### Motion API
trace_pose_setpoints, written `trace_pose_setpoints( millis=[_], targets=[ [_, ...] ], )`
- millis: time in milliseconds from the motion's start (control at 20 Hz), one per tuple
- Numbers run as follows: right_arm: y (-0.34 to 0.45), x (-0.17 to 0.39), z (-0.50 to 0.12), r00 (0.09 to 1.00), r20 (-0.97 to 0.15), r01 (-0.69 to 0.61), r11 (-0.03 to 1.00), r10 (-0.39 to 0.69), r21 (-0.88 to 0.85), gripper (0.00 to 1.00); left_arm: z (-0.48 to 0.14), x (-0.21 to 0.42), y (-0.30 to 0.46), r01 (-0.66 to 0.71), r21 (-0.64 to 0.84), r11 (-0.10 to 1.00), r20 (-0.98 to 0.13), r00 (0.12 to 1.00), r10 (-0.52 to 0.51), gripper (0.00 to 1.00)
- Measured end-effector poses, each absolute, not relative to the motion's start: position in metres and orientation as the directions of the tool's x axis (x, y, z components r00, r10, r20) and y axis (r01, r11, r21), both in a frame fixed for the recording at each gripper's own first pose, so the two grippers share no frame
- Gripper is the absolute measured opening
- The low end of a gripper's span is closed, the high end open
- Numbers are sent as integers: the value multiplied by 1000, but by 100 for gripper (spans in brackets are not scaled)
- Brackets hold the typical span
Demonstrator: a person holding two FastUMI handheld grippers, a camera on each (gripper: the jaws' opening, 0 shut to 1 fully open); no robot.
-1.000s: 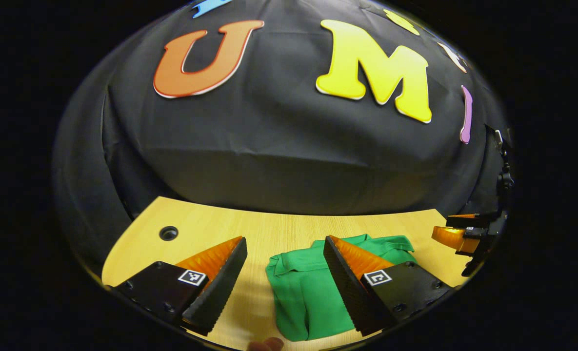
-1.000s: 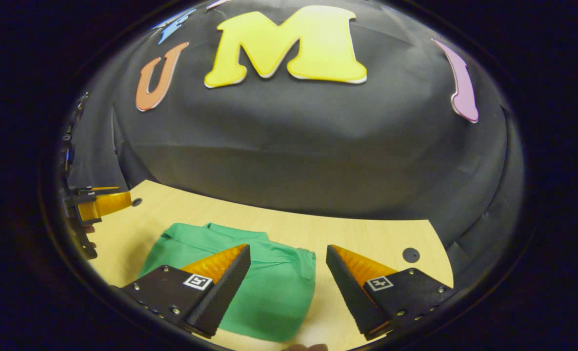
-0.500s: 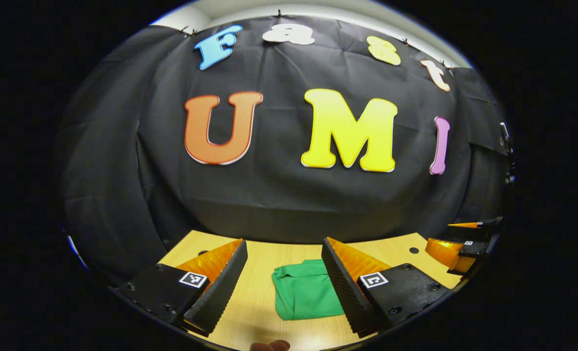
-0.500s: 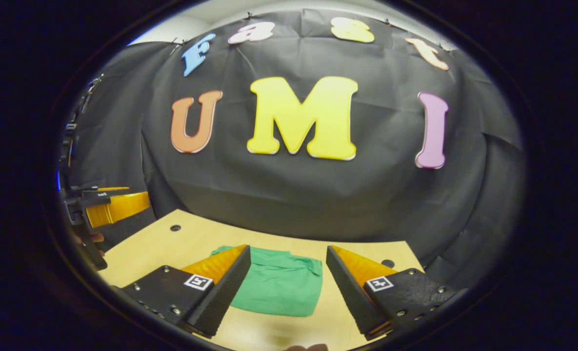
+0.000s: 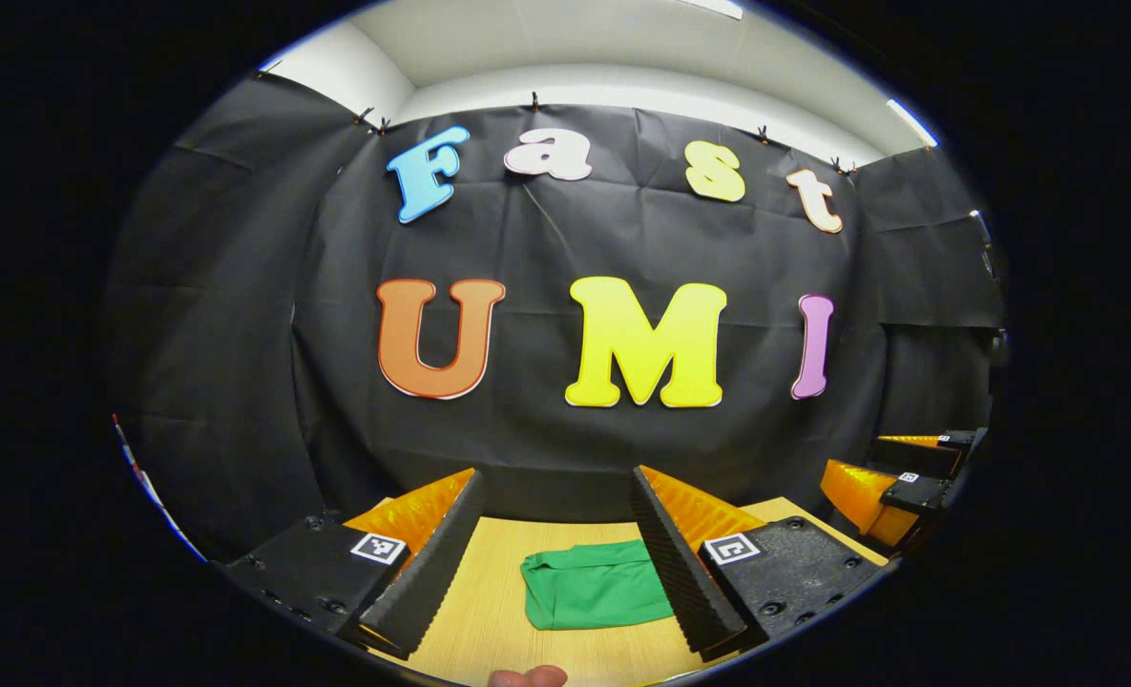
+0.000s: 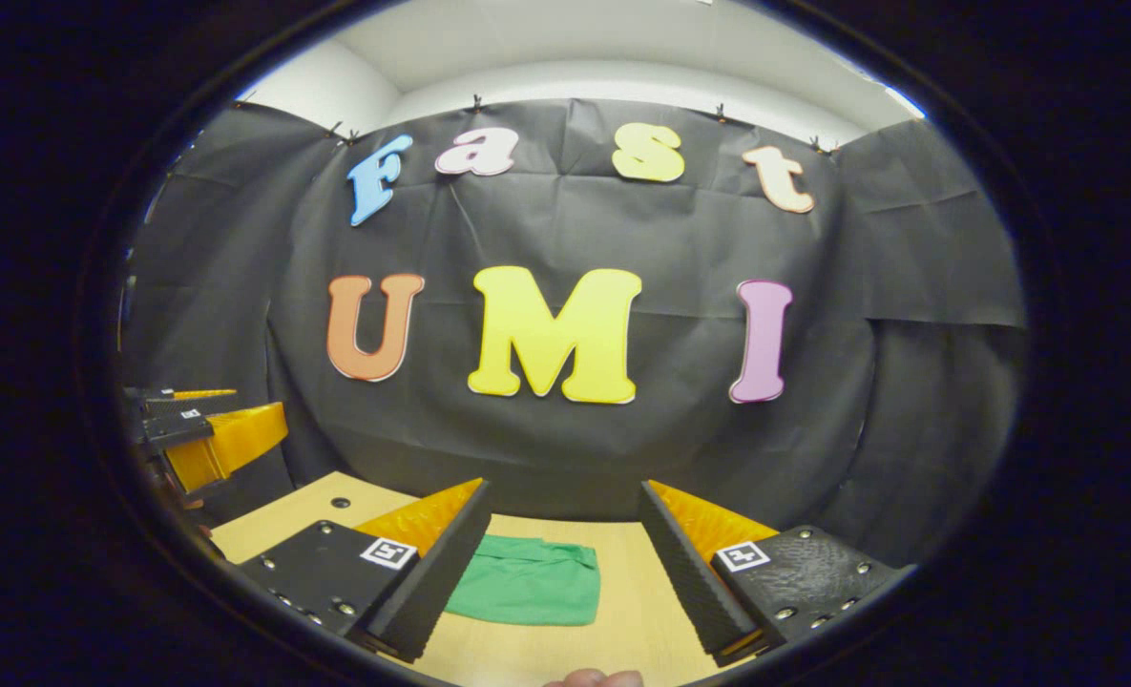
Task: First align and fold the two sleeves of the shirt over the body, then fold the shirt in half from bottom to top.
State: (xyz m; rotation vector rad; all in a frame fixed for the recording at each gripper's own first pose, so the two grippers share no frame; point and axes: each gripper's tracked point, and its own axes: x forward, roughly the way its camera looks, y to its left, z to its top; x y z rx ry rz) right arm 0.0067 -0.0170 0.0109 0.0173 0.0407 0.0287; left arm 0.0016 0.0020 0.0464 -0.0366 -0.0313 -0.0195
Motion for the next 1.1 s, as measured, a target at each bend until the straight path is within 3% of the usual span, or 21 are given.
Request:
trace_pose_setpoints(
  millis=[700, 1100],
  targets=[
    [-15, -6, 21, 998, -4, -57, 998, 57, -34, 98, 48, -9, -24, 27, -6, 1000, 37, 999, -27, 98],
    [-28, -3, 13, 999, -54, -7, 1000, 8, 18, 98, 44, -5, -31, 29, -17, 999, 17, 999, -29, 100]
  ],
)
